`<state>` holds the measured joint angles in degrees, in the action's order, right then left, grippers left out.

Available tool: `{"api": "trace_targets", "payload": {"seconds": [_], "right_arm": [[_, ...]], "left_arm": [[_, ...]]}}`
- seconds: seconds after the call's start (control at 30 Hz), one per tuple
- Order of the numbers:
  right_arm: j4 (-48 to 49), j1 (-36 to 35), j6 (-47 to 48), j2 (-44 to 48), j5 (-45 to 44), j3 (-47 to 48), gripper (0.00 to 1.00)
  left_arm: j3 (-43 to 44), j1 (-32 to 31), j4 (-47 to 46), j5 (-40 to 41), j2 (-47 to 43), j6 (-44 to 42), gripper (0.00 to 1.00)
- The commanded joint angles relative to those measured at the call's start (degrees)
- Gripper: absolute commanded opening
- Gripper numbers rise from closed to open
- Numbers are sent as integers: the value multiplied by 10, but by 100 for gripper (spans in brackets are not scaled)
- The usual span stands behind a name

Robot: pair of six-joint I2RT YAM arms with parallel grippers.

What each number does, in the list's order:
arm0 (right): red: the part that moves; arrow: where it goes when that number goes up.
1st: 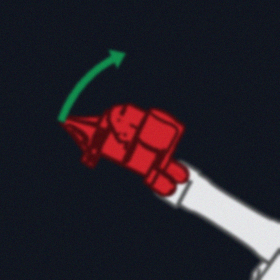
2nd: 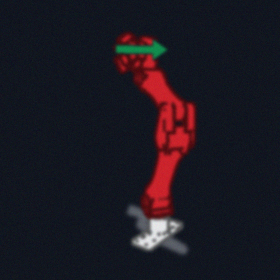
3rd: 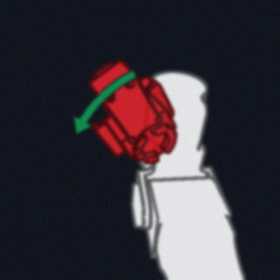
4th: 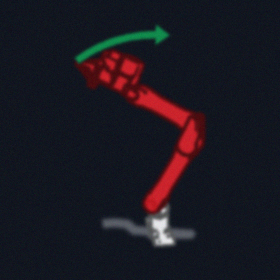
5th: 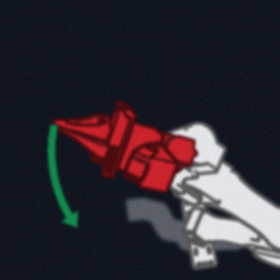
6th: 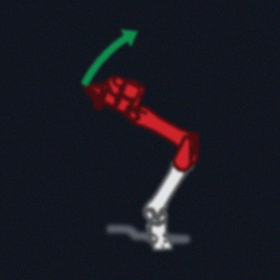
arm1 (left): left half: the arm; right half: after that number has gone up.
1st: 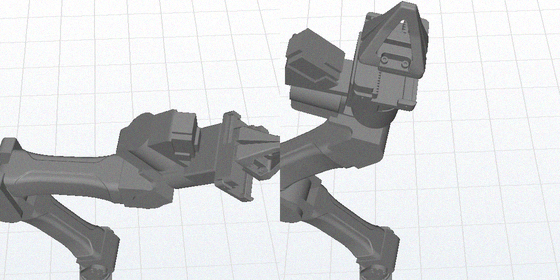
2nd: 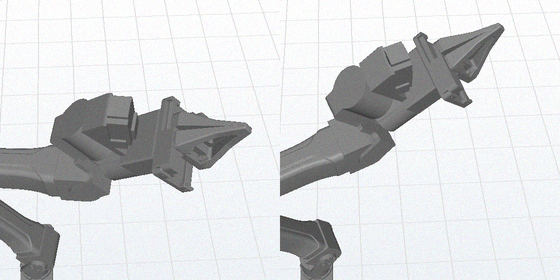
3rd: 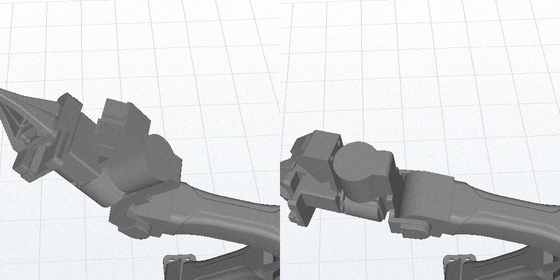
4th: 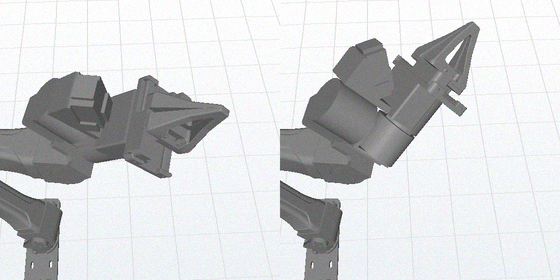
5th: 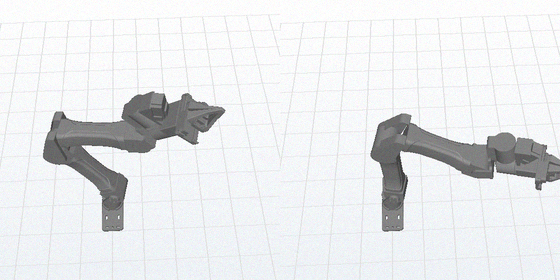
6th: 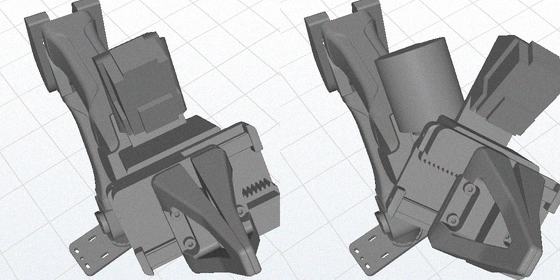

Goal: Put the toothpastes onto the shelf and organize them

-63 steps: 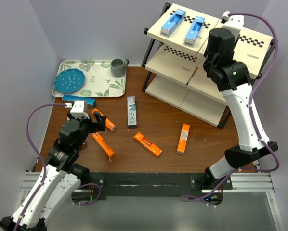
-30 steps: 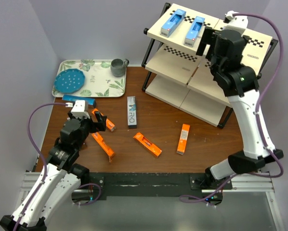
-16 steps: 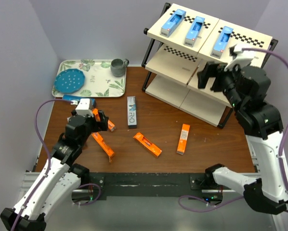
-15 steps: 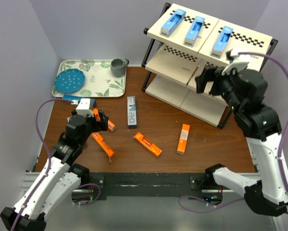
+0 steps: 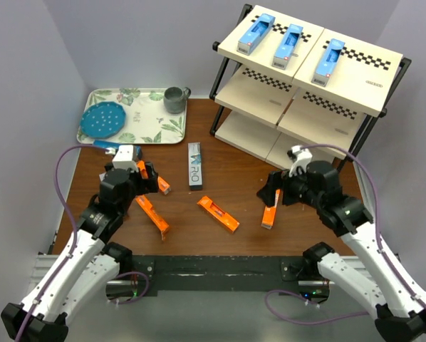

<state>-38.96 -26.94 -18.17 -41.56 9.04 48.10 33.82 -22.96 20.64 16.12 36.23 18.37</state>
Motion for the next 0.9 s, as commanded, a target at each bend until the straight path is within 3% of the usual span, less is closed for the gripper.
{"api": "trace_targets", "payload": {"seconds": [0.0, 0.1, 0.4, 0.67, 0.87], "right_arm": [[110, -115, -59, -17, -50, -74, 98], [171, -223, -82, -70, -146, -106, 98], [303, -428, -121, -226, -343, -146, 97], [371, -472, -135, -359, -448, -149, 95], [384, -483, -119, -404, -433, -127, 89]], "left_arm": [[4, -2, -17, 12, 13, -12, 93], [3, -2, -21, 7, 18, -12, 93], [2, -2, -24, 2, 22, -16, 93], [1, -2, -25, 1, 21, -15, 93], [1, -2, -27, -4, 28, -15, 93]]}}
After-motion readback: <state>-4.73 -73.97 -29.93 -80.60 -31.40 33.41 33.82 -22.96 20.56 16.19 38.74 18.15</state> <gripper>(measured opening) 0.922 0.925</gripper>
